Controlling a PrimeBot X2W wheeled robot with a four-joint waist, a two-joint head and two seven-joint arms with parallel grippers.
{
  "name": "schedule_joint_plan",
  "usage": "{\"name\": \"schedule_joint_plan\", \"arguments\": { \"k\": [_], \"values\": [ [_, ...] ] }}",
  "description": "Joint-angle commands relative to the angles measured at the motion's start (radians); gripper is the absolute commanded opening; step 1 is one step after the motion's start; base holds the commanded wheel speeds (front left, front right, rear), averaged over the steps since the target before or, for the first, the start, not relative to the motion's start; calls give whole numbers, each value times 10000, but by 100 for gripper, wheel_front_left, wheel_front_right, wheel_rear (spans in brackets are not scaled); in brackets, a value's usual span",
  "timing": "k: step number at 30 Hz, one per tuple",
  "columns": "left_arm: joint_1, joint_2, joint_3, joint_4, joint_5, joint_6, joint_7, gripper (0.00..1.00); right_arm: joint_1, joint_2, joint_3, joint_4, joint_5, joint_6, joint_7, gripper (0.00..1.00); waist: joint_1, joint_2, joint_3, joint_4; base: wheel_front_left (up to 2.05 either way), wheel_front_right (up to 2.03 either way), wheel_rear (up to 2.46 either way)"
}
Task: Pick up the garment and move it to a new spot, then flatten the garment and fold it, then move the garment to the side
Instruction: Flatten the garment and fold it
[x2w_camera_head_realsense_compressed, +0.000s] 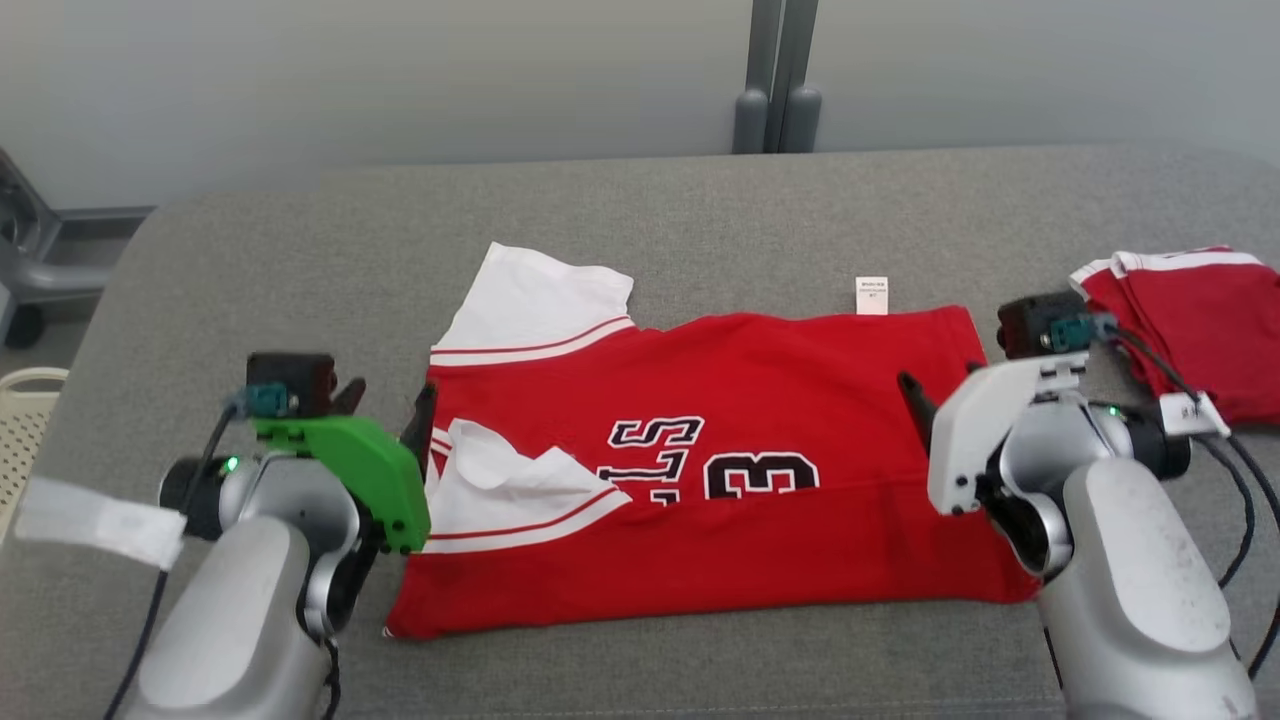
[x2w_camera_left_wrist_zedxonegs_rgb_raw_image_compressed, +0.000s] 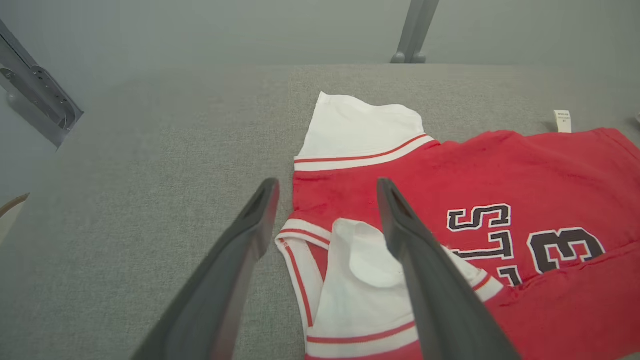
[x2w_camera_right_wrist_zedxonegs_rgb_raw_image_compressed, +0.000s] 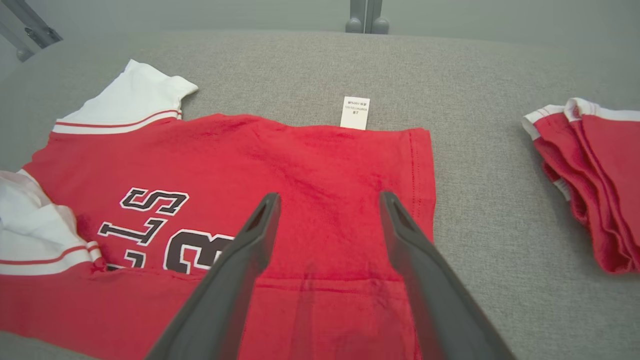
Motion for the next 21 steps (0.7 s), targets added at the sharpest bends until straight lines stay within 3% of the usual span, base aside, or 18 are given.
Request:
{"name": "schedule_joint_plan", "arguments": {
  "k": [1,9,21],
  "values": [
    [-659,-71,-70,332,47,-91,301,100,-426,-22,134,54,-81,-4,509,100,0,0,740,-328,0,0,0],
    [-2900,-134,-45,1726,22,-190,1146,100,-1789,-29,1101,210,-179,-6,2123,100,0,0,2024,-1002,0,0,0],
    [-5538,-42,-761,3964,943,-84,1832,100,-2924,-104,1187,230,-73,-6,1591,100,0,0,3591,-2010,0,0,0]
  ]
}}
